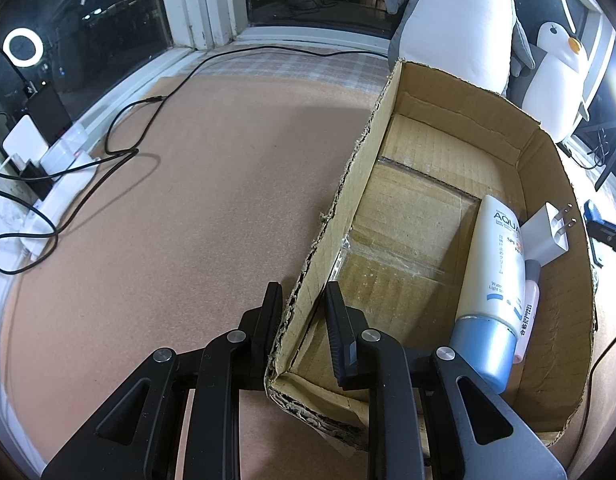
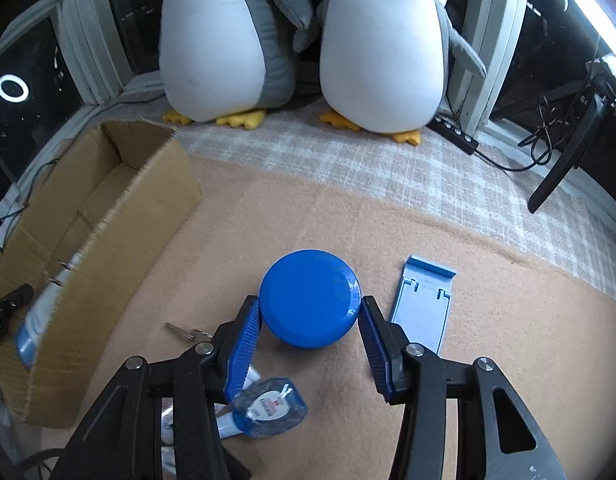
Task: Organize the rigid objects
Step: 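Carry the blue container into the box and release it beside the sunscreen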
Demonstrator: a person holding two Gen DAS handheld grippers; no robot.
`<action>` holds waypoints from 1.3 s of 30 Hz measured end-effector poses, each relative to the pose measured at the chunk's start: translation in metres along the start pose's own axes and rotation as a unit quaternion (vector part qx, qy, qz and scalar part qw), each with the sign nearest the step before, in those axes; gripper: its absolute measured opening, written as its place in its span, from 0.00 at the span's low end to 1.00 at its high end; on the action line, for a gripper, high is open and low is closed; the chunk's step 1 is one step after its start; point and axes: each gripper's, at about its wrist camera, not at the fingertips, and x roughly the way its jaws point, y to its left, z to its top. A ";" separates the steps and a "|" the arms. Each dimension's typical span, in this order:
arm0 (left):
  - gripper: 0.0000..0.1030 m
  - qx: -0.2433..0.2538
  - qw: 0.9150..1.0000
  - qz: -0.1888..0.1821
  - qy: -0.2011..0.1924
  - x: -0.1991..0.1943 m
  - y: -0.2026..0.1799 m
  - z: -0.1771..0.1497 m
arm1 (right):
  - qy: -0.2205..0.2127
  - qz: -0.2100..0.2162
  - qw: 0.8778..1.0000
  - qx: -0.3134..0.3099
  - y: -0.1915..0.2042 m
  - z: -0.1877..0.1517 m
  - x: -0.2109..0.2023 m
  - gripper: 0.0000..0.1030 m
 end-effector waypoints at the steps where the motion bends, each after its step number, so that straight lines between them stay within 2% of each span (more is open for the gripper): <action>1: 0.20 0.000 1.000 0.000 0.000 0.000 0.000 0.000 | -0.005 0.004 1.000 -0.002 0.003 0.002 -0.005 0.44; 13: 0.20 -0.001 1.000 0.000 -0.001 0.000 0.000 0.000 | -0.051 0.071 0.996 -0.031 0.065 0.026 -0.049 0.44; 27: 0.20 -0.003 1.000 -0.002 -0.002 0.001 -0.001 0.001 | -0.044 0.088 0.993 -0.059 0.119 0.042 -0.028 0.44; 39: 0.20 -0.003 1.000 -0.002 -0.002 0.001 -0.002 0.000 | -0.031 0.083 0.992 -0.085 0.141 0.046 -0.010 0.44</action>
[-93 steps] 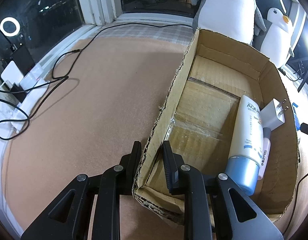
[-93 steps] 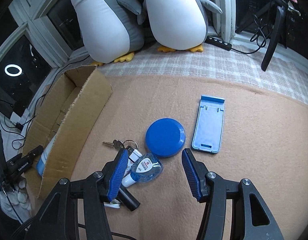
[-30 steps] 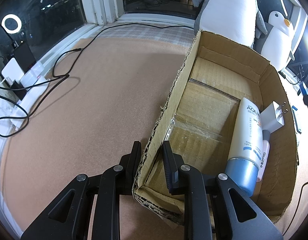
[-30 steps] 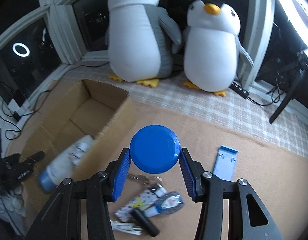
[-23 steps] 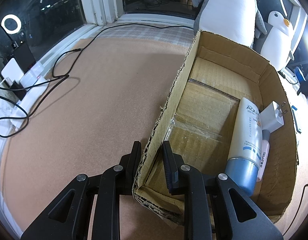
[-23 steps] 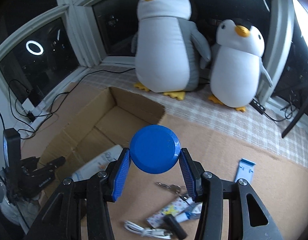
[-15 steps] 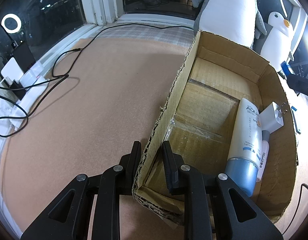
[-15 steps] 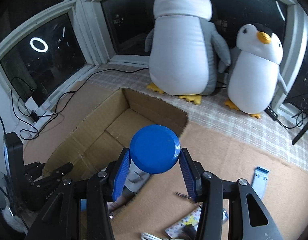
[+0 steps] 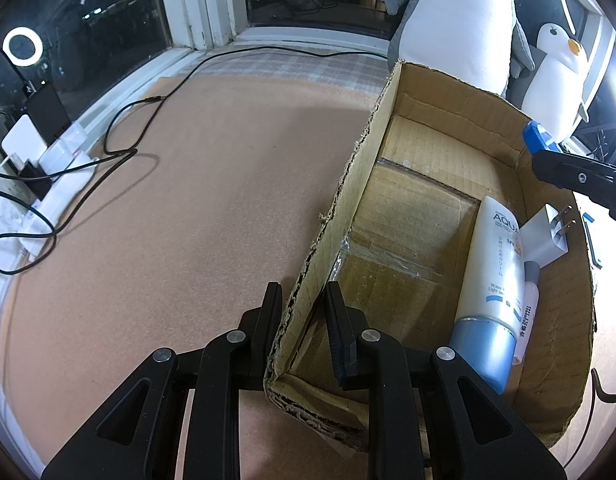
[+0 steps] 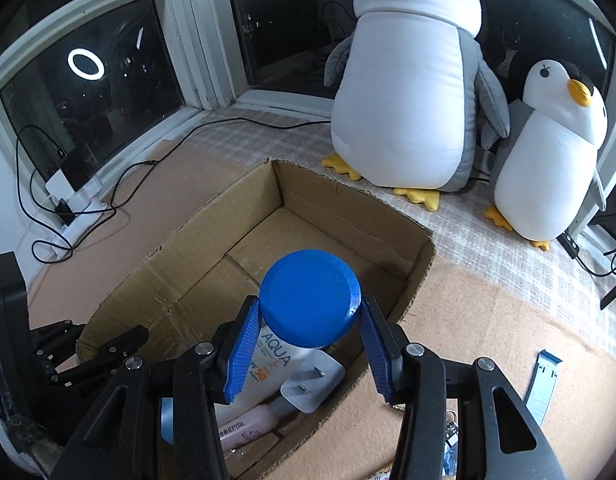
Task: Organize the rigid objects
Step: 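Carry the blue container into the box and release it beside the sunscreen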
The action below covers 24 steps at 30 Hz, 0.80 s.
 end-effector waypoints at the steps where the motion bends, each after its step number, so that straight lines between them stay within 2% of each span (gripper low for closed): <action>1: 0.20 0.000 1.000 0.000 0.000 0.000 0.001 0.000 | 0.001 -0.001 1.000 -0.001 0.000 0.000 0.001 0.44; 16: 0.20 -0.001 1.000 0.000 -0.001 0.001 0.001 -0.001 | 0.017 -0.001 1.000 0.004 -0.003 0.000 0.011 0.45; 24: 0.20 0.002 1.000 0.003 -0.005 0.001 0.000 -0.003 | 0.012 -0.003 1.000 0.007 -0.004 0.001 0.007 0.45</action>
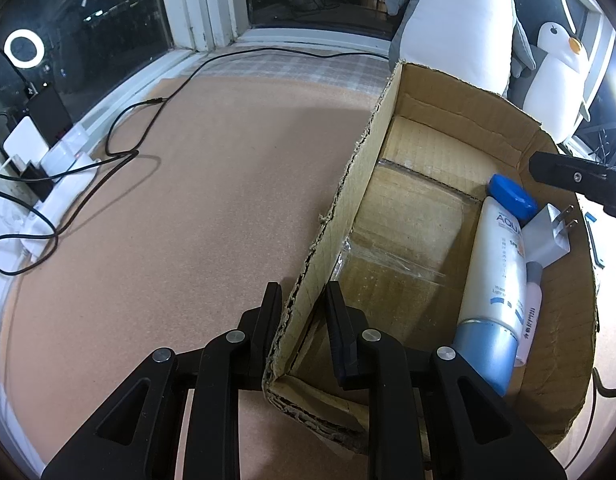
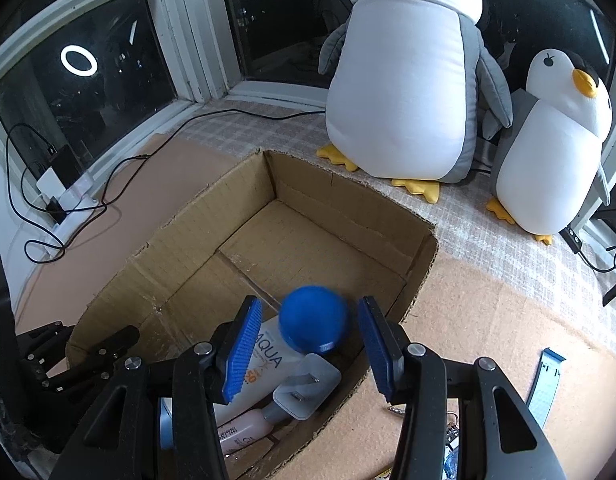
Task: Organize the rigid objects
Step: 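Carry the blue container into the box and release it beside the sunscreen, then return the right gripper and grasp the blue phone stand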
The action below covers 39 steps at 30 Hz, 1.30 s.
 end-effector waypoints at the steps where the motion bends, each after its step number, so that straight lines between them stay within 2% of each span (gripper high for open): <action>1: 0.20 0.001 1.000 0.001 0.000 0.000 0.000 0.000 | 0.000 0.001 1.000 -0.001 0.000 0.000 -0.001 0.45; 12: 0.20 0.006 1.000 0.005 -0.006 -0.002 -0.002 -0.001 | -0.014 0.008 1.000 0.022 -0.019 -0.010 -0.030 0.46; 18: 0.21 0.012 1.000 0.012 -0.015 -0.002 -0.004 -0.002 | -0.028 -0.002 0.998 0.064 -0.060 -0.031 -0.063 0.46; 25: 0.23 0.022 0.999 0.027 -0.034 -0.003 -0.009 -0.005 | -0.029 -0.043 0.990 0.131 -0.126 -0.068 -0.091 0.46; 32: 0.23 0.028 0.999 0.030 -0.034 -0.003 -0.010 -0.005 | -0.010 -0.086 0.980 0.179 -0.179 -0.097 -0.086 0.46; 39: 0.24 0.026 0.999 0.032 -0.030 -0.002 -0.010 -0.003 | 0.018 -0.101 0.977 0.186 -0.193 -0.100 -0.056 0.46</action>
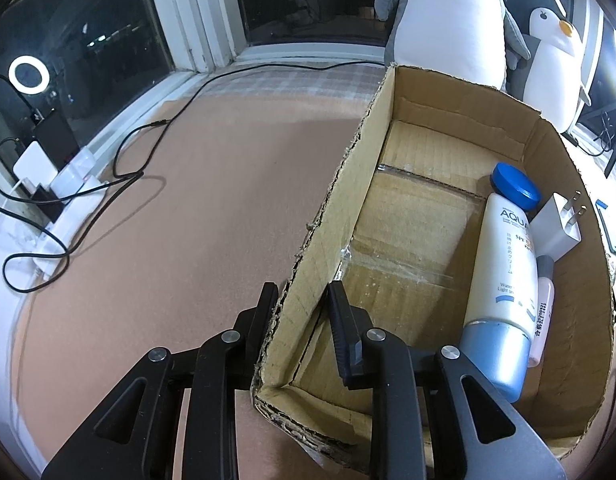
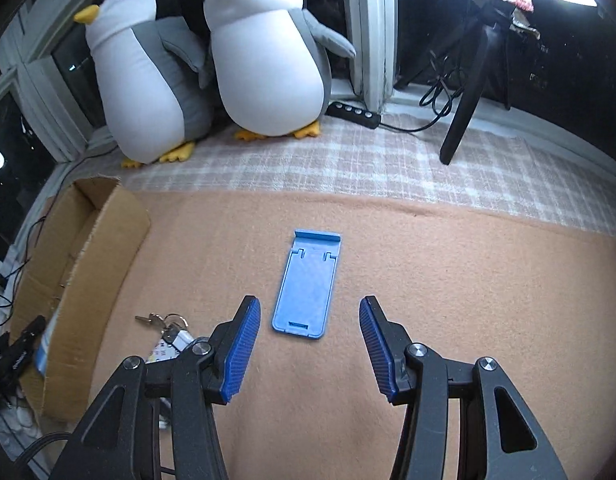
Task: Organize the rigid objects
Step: 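Return the right gripper and grasp the blue phone stand, then carry the blue phone stand into the box and release it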
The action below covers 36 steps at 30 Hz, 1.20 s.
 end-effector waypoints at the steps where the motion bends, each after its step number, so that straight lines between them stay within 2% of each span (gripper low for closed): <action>1: 0.24 0.000 1.000 0.000 0.000 0.000 0.000 0.000 | 0.004 -0.003 1.000 0.001 0.000 0.001 0.005 0.46; 9: 0.24 -0.004 1.000 0.004 0.003 0.000 -0.001 0.001 | 0.022 -0.020 0.999 0.011 0.005 0.005 0.031 0.46; 20: 0.24 -0.004 1.000 0.004 0.001 0.000 -0.002 0.001 | 0.043 -0.048 0.998 -0.015 0.014 0.013 0.048 0.46; 25: 0.24 -0.004 1.000 0.005 0.001 0.000 -0.002 0.001 | 0.047 -0.048 0.998 -0.022 0.015 0.013 0.046 0.33; 36: 0.24 -0.005 1.000 0.004 0.002 0.000 -0.002 0.001 | 0.041 -0.037 0.998 -0.022 0.013 0.005 0.034 0.33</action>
